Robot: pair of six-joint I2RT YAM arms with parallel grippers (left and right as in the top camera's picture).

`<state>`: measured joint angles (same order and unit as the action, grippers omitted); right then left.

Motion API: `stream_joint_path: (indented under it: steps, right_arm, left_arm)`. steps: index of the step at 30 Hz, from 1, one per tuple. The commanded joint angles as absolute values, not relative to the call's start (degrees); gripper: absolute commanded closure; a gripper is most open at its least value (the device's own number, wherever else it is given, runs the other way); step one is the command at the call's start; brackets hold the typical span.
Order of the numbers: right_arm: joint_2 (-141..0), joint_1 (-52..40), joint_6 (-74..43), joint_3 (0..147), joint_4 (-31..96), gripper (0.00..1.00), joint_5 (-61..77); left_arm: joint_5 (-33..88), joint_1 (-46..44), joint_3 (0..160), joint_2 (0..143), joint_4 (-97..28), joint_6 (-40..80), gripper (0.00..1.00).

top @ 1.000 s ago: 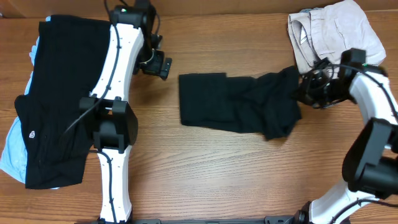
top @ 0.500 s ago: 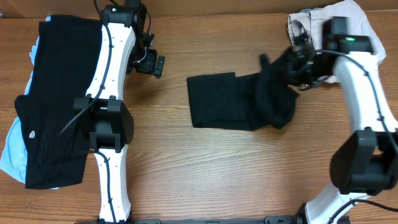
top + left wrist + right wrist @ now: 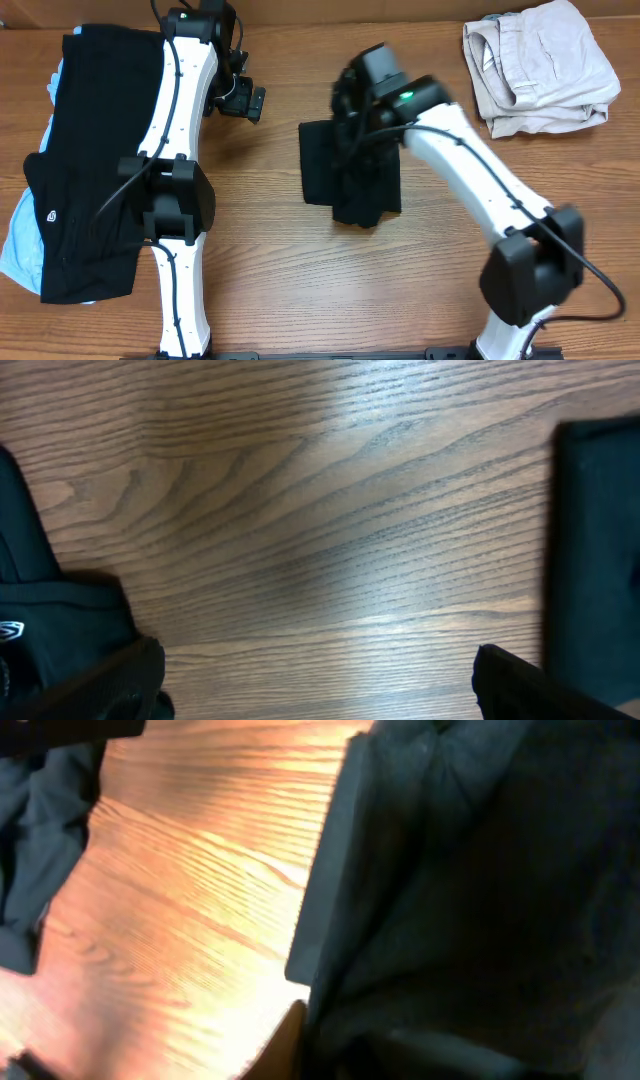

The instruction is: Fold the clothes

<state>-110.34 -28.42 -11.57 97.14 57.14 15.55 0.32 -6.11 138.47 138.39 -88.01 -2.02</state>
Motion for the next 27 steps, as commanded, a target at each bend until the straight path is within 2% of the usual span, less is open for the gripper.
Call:
stream_joint_path:
  steps: [1, 4, 7, 18, 27]
  right_arm:
    - [-115.22, -31.11, -14.04, 98.1, 55.11, 0.56, 11.53]
    - [-117.69, -32.97, -13.96, 98.1, 54.46, 0.29, 11.6]
    - [-117.56, -33.32, -13.96, 98.3, 54.57, 0.23, 12.32]
    - [-112.81, -26.52, -11.97, 106.48, 61.32, 0.22, 12.69]
    - [-117.51, -27.75, -8.91, 104.27, 59.13, 0.32, 12.88]
  left_arm:
    - [0.01, -5.91, 139.87, 137.51, -87.66, -2.55, 0.0]
    - [0.01, -5.89, 139.87, 137.51, -87.59, -2.52, 0.0]
    - [-0.01, -5.89, 139.87, 137.51, -87.59, -2.55, 0.0]
    - [2.33, -6.0, 139.87, 137.51, -86.15, -2.52, 0.0]
    - [2.79, -6.0, 139.48, 137.51, -84.77, -2.52, 0.0]
